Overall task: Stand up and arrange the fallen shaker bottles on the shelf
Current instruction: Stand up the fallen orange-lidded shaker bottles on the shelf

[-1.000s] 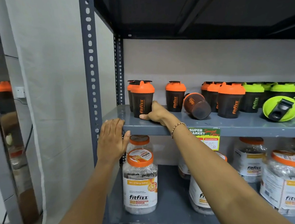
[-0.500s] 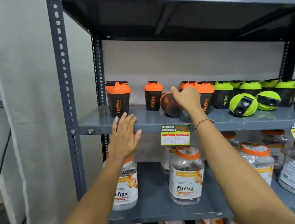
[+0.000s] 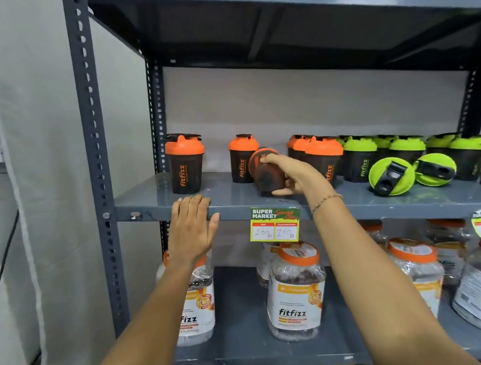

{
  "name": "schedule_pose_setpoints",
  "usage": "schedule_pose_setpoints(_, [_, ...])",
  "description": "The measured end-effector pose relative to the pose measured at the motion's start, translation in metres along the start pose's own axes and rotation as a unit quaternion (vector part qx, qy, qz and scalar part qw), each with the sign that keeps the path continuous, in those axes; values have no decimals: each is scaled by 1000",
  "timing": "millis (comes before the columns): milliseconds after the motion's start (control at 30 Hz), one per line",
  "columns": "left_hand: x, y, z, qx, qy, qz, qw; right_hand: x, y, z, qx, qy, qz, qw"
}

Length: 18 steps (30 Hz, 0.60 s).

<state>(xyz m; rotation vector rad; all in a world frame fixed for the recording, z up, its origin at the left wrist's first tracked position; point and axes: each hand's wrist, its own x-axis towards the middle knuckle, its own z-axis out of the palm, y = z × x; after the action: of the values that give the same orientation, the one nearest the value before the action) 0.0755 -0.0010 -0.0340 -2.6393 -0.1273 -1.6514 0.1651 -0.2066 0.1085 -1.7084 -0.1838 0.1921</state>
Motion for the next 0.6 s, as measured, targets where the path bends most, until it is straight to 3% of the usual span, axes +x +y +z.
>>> schedule_pose_setpoints(100, [-1, 0, 2, -4, 19, 1, 1000, 1, 8, 1, 129, -94, -45, 986])
schedule_pose_setpoints(167, [-1, -2, 3, -1, 30, 9, 1000, 3, 10, 8, 131, -119, -71, 982])
schedule_pose_setpoints(367, [-1, -7, 4, 12, 36, 28, 999, 18, 17, 33, 28, -153, -109, 982])
schedule_pose_setpoints(600, [-2, -8, 9, 15, 46, 31, 998, 36, 24, 48, -173, -114, -158, 965])
